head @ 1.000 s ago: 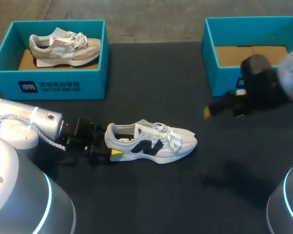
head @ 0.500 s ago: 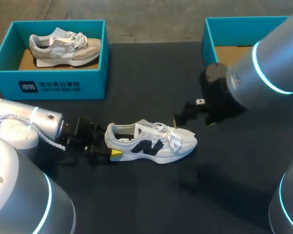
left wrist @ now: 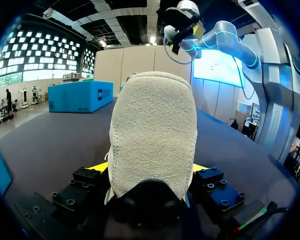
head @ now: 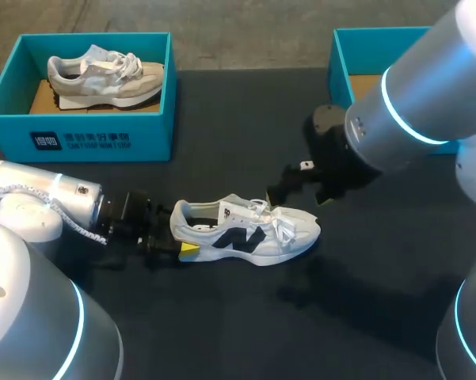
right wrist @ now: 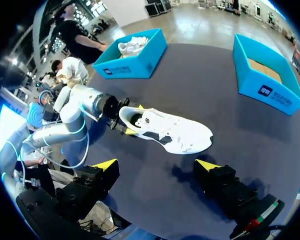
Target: Take the shoe out of the shoebox, open the shoe tongue, remove and reinsert the insole, then place the shoe into the shoebox
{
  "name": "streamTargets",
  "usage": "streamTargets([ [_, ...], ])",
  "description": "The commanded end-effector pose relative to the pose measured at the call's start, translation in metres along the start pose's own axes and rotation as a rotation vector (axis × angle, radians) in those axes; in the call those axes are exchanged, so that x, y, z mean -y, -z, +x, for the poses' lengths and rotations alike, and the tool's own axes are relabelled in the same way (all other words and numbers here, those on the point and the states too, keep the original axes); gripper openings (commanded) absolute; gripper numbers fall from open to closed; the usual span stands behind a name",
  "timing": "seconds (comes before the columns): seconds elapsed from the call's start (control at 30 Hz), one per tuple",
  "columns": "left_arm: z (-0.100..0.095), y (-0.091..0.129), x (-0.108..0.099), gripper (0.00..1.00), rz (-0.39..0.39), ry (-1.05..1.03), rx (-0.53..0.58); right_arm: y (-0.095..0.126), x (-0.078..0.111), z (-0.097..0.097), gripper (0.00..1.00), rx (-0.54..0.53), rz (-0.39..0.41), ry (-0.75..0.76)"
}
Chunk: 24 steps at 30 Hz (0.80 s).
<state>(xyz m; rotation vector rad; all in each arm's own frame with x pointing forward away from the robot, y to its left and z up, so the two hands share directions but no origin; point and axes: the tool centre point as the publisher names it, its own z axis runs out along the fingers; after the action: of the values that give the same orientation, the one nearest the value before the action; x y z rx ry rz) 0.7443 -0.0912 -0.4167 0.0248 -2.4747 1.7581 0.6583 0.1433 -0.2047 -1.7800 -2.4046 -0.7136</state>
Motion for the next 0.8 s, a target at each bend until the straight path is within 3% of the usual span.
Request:
streamTargets([
  [0.03, -0.002, -0.004, -0.002, 0.00, 0.000, 0.000, -0.001, -0.005, -0.002, 0.002, 1.00, 0.002, 0.001, -0.002],
  [0.2, -0.002, -0.004, -0.002, 0.00, 0.000, 0.000, -0.001, -0.031, -0.008, 0.018, 1.00, 0.087, -0.002, -0.067],
  [0.4, -0.002, -0.004, -0.002, 0.00, 0.000, 0.000, -0.001, -0.045, -0.019, 0.033, 1.00, 0.193, 0.010, -0.112],
  [0.8, -0.002, -0.004, -0.002, 0.00, 0.000, 0.000, -0.001, -0.078, -0.040, 0.048, 1.00, 0.245, 0.016, -0.140],
])
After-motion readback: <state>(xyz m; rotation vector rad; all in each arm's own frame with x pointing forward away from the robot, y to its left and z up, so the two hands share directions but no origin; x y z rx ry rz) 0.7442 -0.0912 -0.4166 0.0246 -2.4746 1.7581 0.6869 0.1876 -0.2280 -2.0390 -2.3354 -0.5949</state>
